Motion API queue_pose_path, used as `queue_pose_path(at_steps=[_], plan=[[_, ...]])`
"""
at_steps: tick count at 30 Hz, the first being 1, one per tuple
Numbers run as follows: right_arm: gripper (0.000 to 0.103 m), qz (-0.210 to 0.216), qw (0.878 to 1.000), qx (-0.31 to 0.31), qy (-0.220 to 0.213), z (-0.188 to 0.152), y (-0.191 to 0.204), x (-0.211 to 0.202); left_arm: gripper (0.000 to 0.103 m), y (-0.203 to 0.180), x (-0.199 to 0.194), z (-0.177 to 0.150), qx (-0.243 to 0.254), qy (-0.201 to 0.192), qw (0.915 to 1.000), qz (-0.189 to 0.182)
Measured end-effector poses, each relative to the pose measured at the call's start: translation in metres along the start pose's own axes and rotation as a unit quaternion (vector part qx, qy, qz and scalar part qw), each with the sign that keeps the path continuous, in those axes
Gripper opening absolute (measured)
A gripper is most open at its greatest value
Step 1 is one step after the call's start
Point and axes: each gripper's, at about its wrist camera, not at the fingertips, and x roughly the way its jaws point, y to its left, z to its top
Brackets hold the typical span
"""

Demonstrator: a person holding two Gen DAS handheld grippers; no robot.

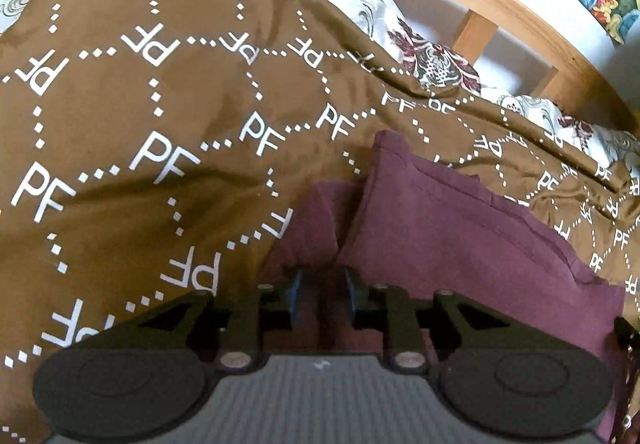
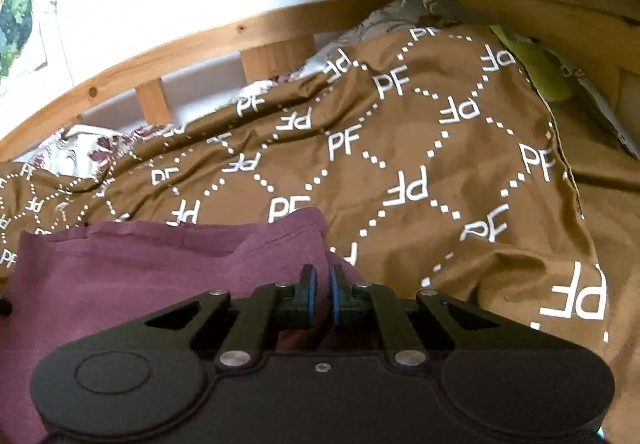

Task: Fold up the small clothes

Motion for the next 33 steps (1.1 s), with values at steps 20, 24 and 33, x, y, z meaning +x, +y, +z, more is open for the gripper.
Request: queue_pose_path(at_steps=[20, 24, 33], plan=[[0.102, -0.083, 0.996, 0.024, -0.028, 0.008, -0.024, -0.013, 0.101, 0.000, 0.008, 0.001, 0.004, -0.019, 0.9996, 0.021], [0.102, -0.092, 0.995, -0.016, -0.025, 0.003, -0.017, -0.013, 0.102, 0.003, -0.005, 0.000, 0.002, -0.043, 0.9987, 0.027], [0.102, -0.116, 0.992, -0.022, -0.034, -0.002, -0.022, -0.035, 0.102, -0.006, -0.061, -0.015, 0.036, -0.103, 0.9926, 0.054]])
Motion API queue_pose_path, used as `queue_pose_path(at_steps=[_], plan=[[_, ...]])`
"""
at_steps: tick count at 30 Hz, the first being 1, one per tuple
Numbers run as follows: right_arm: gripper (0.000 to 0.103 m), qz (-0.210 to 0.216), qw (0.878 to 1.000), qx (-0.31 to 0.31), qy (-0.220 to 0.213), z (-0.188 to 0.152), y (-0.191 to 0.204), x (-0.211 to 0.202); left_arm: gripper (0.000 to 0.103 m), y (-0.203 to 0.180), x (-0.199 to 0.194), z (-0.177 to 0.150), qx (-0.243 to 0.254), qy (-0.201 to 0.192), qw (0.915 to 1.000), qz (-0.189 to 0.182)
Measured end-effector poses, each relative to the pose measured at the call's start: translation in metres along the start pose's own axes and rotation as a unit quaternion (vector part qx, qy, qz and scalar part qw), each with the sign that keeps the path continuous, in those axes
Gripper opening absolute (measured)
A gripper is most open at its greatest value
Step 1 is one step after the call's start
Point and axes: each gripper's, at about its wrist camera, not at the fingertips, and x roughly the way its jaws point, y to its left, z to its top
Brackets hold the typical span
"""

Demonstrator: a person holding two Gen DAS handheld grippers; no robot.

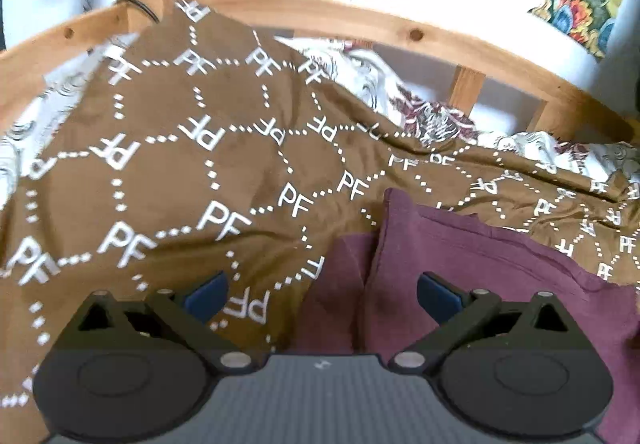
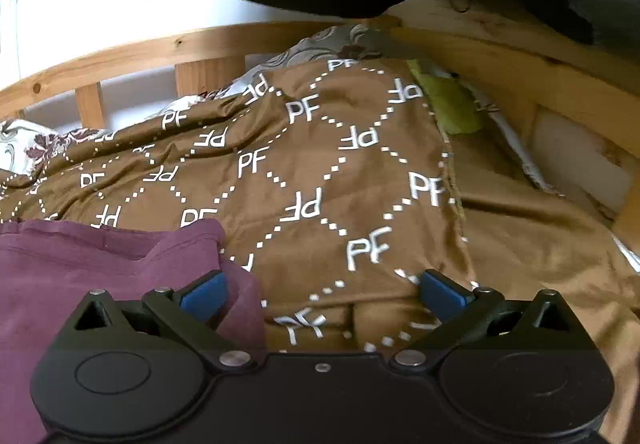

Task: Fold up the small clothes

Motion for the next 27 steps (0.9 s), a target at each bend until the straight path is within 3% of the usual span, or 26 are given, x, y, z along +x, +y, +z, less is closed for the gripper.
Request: queue_pose_path(at_steps=[3, 12, 19, 27], plan=[[0.102, 0.012, 1.000, -0.003, -0.004, -0.003, 0.002, -0.016, 0.102, 0.005, -0.021, -0.011, -0.001, -0.001, 1.0000, -0.002], [0.102, 0.071, 0.997, -0.027, -0.008, -0.026, 0.036, -0.067, 0.102, 0.024, -0.053, -0.040, -0.013, 0.034, 0.9984, 0.043], [0.102, 0.095, 0.993, -0.073, -0.005, -0.041, 0.068, -0.090, 0.102, 0.028, -0.026, -0.041, -0.024, 0.084, 0.9952, 0.046], [0.102, 0.091, 0.993, -0.076, 0.028, -0.048, 0.074, -0.067, 0.102, 0.033, 0.007, -0.048, -0.053, 0.162, 0.9853, 0.015]])
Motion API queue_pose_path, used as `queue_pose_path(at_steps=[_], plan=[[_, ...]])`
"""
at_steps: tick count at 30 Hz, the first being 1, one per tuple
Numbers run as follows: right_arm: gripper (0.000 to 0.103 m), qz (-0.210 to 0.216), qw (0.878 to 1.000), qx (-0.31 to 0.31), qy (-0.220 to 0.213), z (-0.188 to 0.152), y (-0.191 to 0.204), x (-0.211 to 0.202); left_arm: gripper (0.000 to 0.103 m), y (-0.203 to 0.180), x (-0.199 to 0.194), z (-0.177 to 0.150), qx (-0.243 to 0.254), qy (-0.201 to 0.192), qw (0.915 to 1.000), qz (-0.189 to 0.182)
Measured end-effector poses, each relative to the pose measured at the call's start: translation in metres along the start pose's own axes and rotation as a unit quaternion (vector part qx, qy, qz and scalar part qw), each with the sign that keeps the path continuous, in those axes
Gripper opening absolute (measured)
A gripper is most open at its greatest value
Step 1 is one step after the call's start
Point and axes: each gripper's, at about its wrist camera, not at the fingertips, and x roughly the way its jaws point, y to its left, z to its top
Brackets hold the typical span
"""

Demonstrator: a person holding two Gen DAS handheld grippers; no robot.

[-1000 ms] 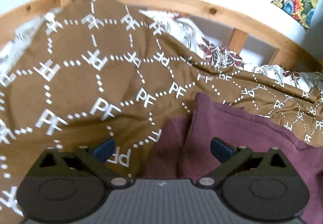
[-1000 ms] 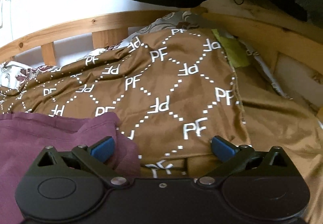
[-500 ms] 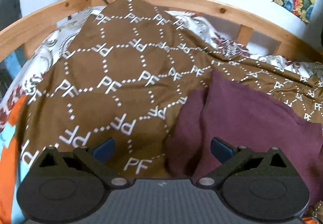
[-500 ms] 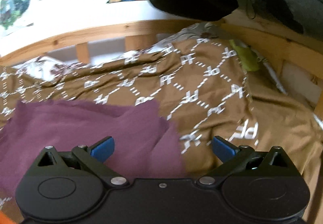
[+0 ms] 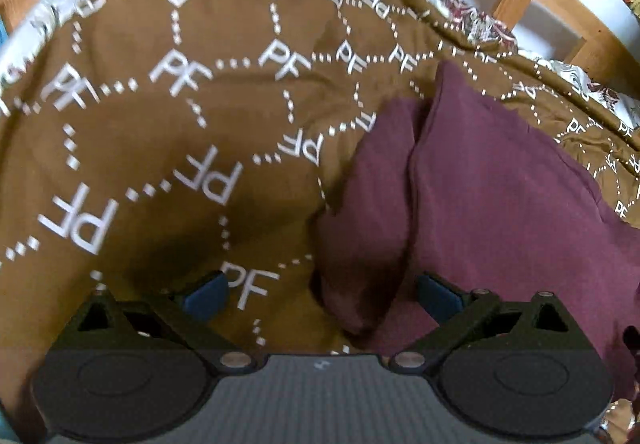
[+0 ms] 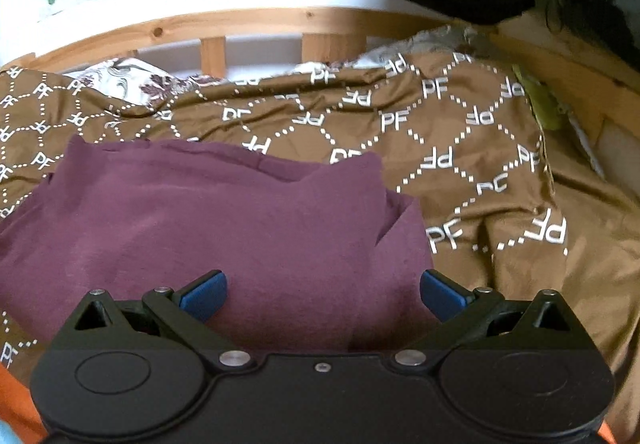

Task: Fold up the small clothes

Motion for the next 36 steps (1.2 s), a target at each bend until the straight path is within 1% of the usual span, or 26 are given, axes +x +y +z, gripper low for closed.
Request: queue_pose_path(at_steps=[4, 9, 15, 20, 22, 24, 26, 27, 29, 32, 34, 36], plan=[[0.102, -0.005, 1.000, 0.008, 0.021, -0.003, -0.003, 0.014, 0.102, 0.003, 0.005, 0.002, -0.013, 0.017, 0.9998, -0.004], [0.102, 0.002, 0.997, 0.036, 0.066, -0.009, -0.009, 0.030, 0.102, 0.000, 0.006, 0.002, -0.005, 0.023, 0.9997, 0.002], [0.102, -0.006, 0.997, 0.017, 0.069, -0.012, -0.003, 0.033, 0.102, -0.002, 0.008, 0.003, 0.002, 0.029, 0.9996, 0.006], [0.102, -0.005, 0.997, 0.018, 0.070, -0.010, -0.005, 0.033, 0.102, -0.001, 0.008, 0.004, 0.002, 0.029, 0.9996, 0.004], [0.102, -0.010, 0.998, 0.018, 0.061, -0.007, -0.005, 0.028, 0.102, -0.001, 0.008, 0.004, 0.002, 0.029, 0.9996, 0.004], [0.102, -0.025, 0.999, -0.003, 0.026, -0.003, 0.000, 0.018, 0.102, -0.001, 0.008, 0.004, 0.003, 0.029, 0.9996, 0.004], [0.102, -0.034, 0.998, -0.039, -0.019, 0.000, 0.010, 0.008, 0.102, 0.000, 0.008, 0.004, 0.005, 0.029, 0.9996, 0.005], [0.102, -0.034, 0.997, -0.054, -0.036, 0.001, 0.014, 0.005, 0.102, 0.000, 0.008, 0.003, 0.006, 0.029, 0.9996, 0.006], [0.102, -0.019, 0.994, -0.088, -0.065, 0.000, 0.025, -0.002, 0.102, -0.001, 0.008, 0.003, 0.007, 0.029, 0.9995, 0.007], [0.102, 0.009, 0.988, -0.132, -0.075, -0.002, 0.042, -0.004, 0.102, -0.002, 0.009, 0.004, 0.009, 0.029, 0.9995, 0.009], [0.102, 0.025, 0.988, -0.139, -0.065, -0.002, 0.052, 0.000, 0.102, -0.003, 0.010, 0.004, 0.011, 0.028, 0.9995, 0.010], [0.102, 0.038, 0.989, -0.135, -0.050, 0.002, 0.062, 0.004, 0.102, -0.004, 0.011, 0.004, 0.014, 0.028, 0.9994, 0.012]])
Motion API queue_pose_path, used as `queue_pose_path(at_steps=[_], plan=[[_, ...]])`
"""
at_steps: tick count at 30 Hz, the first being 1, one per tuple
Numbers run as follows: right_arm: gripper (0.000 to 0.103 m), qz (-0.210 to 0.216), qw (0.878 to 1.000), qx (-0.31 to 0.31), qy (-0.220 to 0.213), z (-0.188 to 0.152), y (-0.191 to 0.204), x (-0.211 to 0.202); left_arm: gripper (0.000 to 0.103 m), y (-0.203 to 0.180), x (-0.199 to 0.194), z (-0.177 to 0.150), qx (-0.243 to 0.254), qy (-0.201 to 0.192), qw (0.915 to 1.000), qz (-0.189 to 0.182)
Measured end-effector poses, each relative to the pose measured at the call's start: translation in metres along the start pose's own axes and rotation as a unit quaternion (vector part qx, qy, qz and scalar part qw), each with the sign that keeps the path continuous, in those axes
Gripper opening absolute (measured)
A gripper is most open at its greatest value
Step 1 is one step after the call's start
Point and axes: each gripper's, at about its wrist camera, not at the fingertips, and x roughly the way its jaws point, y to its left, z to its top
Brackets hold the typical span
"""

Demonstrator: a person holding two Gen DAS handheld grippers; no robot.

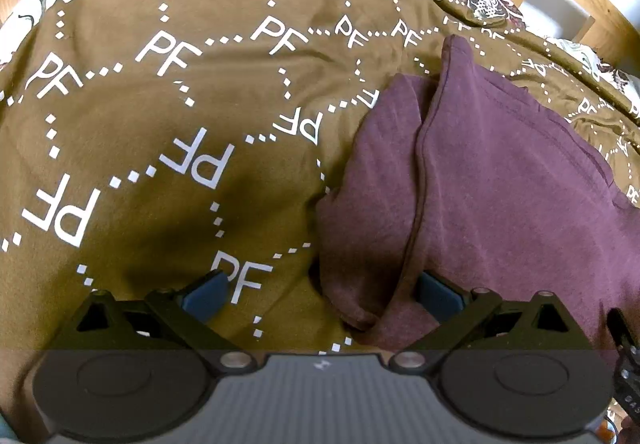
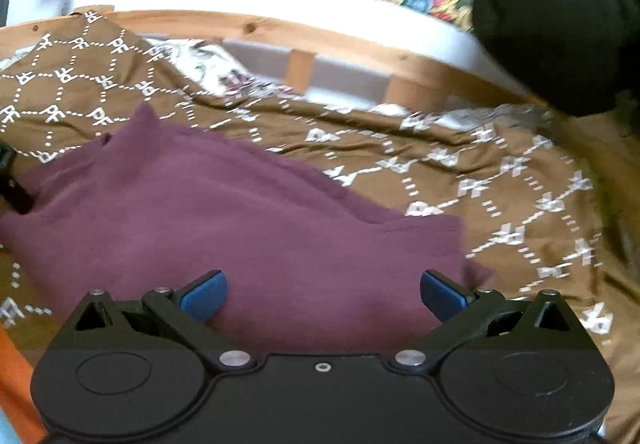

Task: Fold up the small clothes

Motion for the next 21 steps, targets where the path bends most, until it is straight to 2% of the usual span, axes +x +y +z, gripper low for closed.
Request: queue_pose_path(at_steps=[5, 8, 12, 21], plan=[[0.102, 0.005, 0.999, -0.042, 0.013, 0.012, 0.027, 0.014, 0.102, 0.002, -0.004, 0.001, -0.002, -0.017, 0.9999, -0.001], [0.102, 0.011, 0.998, -0.063, 0.021, 0.005, 0.038, 0.015, 0.102, 0.001, -0.014, 0.001, -0.005, -0.051, 0.9987, 0.003], [0.102, 0.026, 0.997, -0.051, 0.055, -0.008, 0.036, 0.021, 0.102, -0.011, -0.023, 0.000, 0.026, -0.092, 0.9953, 0.015], [0.102, 0.029, 0.997, -0.047, 0.063, -0.016, 0.038, 0.025, 0.102, -0.022, -0.015, -0.001, 0.053, -0.082, 0.9952, 0.004]])
